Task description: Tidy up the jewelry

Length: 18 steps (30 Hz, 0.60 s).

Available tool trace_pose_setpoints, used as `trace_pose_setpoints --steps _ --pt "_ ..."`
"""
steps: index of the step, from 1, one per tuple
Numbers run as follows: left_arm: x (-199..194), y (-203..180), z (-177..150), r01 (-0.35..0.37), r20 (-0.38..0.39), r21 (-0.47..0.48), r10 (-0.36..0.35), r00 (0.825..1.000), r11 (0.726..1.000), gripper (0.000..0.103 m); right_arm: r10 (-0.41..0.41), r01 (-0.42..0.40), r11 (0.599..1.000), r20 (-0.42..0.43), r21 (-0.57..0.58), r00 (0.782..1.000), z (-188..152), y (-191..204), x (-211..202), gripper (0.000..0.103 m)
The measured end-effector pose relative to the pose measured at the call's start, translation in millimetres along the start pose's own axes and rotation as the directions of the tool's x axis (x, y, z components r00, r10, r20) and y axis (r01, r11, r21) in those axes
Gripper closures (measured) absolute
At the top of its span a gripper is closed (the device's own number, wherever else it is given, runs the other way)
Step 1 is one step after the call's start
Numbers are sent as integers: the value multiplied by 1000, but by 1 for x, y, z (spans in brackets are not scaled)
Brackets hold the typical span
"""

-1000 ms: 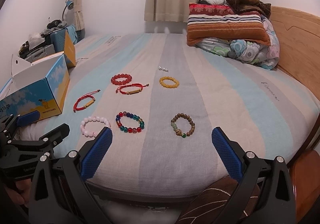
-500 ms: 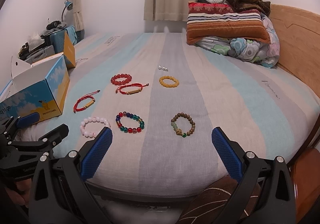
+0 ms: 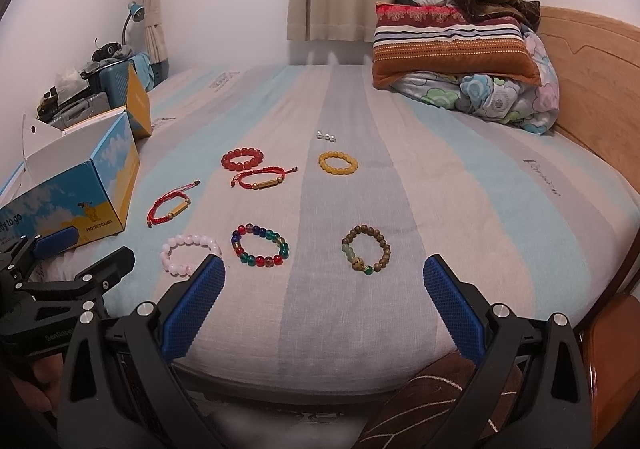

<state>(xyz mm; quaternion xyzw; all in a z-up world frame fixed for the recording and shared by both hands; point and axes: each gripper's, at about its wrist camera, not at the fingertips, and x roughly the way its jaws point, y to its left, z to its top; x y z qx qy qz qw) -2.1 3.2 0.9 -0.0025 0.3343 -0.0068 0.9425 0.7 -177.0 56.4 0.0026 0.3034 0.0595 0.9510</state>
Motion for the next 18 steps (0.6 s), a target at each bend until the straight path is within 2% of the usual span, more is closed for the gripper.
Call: trace_pose_setpoints --steps 18 --pt "2 -2 -1 -1 -5 3 1 1000 1000 6 -2 2 1000 -6 -4 1000 1 1 1 7"
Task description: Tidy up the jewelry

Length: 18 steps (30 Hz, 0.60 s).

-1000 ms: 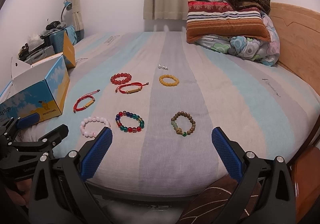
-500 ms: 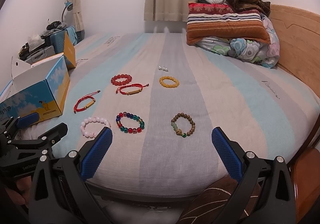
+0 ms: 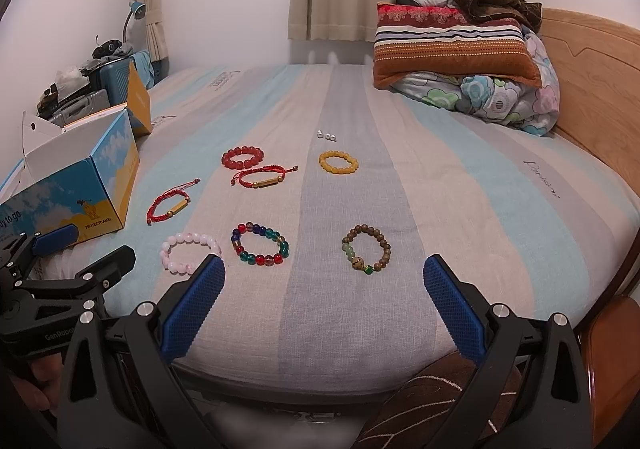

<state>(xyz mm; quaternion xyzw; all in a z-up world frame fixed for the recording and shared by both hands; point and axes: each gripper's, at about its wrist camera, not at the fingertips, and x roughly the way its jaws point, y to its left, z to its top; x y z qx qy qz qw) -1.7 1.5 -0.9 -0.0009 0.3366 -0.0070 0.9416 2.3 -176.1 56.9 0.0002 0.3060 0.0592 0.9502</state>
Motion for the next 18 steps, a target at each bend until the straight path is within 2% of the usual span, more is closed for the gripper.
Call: trace_pose_setpoints --steps 12,18 --pt "11 4 5 -1 -13 -22 1 1000 1000 6 -6 6 999 -12 34 1000 5 -6 7 7" --pt "41 1 11 -1 -56 -8 0 998 1000 6 -34 35 999 -40 29 999 18 -15 33 7"
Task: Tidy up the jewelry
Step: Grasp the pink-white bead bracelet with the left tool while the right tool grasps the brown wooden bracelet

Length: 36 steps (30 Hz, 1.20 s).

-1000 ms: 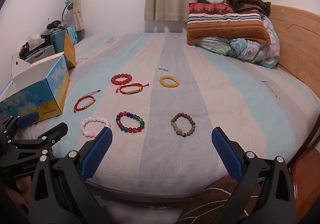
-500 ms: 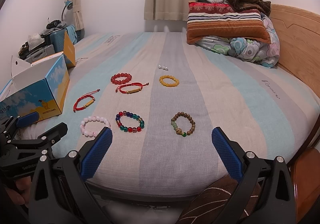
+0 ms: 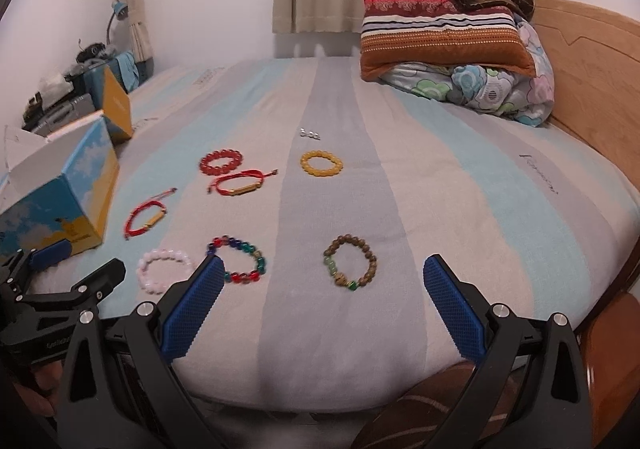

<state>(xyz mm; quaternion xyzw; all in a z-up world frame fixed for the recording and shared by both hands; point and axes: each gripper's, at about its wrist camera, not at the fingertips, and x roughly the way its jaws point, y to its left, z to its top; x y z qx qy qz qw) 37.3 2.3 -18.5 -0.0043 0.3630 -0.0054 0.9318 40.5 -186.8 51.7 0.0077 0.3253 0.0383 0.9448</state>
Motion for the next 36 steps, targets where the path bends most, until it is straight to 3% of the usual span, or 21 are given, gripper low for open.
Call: trace_pose_setpoints --steps 5,16,24,31,33,34,35,36 --pt "30 -3 4 -14 -38 24 15 999 1000 6 -8 6 1000 -60 -28 998 6 -3 36 7" --pt "79 14 0 22 -130 -68 -30 991 997 12 -24 18 999 -208 -32 978 -2 -12 114 8" --pt "87 15 -4 23 -135 -77 -33 990 997 17 2 1 1000 -299 10 954 -13 -19 141 14" --pt "87 13 -4 16 -133 -64 -24 991 998 24 -1 2 1000 -301 1 954 -14 -17 143 15" --pt "87 13 -5 8 -133 -60 -16 991 998 33 14 -13 1000 -298 5 954 -14 -17 142 24" --pt "86 13 -5 -4 -134 -55 -4 991 998 42 22 -22 1000 -295 5 955 -14 -17 141 35" --pt "86 13 -5 -9 -135 -51 2 991 999 53 28 -30 1000 -287 -3 958 -13 -15 139 55" --pt "85 14 -5 -15 -136 -46 9 991 999 60 33 -38 999 -280 -12 960 -13 -13 137 64"
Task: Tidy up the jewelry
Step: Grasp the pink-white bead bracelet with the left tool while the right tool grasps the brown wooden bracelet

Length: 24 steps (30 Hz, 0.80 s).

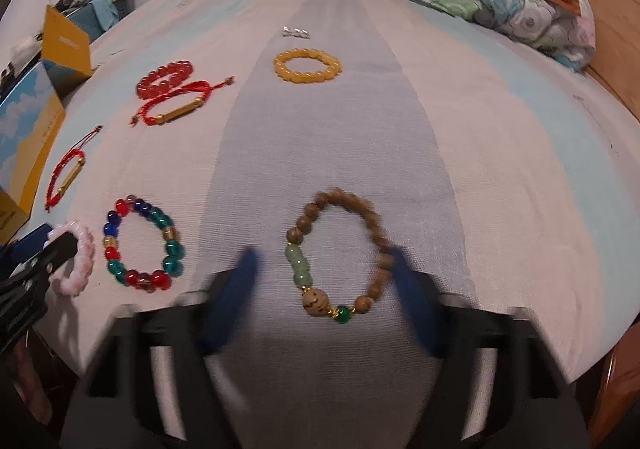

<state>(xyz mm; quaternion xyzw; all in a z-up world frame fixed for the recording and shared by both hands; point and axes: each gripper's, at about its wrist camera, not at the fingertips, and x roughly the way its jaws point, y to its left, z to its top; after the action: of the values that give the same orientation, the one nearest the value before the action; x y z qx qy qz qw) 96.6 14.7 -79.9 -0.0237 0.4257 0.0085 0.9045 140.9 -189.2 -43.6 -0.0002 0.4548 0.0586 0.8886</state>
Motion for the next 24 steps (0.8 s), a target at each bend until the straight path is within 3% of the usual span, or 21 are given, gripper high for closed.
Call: trace_pose_setpoints --steps 1,2,5,24 --pt "-2 1 0 -4 -1 0 4 1000 1000 77 6 -6 1000 5 -13 1000 0 3 -1 81" --pt "-3 3 1 -11 -3 -2 11 1000 1000 92 -6 6 999 12 -33 1000 -1 6 -3 88" --pt "-7 10 2 25 3 -25 -25 1000 999 92 -5 6 999 23 -39 1000 -1 8 -5 88" --pt "-22 4 5 13 30 13 -14 999 1000 92 -1 3 1000 63 -28 998 0 5 -21 88"
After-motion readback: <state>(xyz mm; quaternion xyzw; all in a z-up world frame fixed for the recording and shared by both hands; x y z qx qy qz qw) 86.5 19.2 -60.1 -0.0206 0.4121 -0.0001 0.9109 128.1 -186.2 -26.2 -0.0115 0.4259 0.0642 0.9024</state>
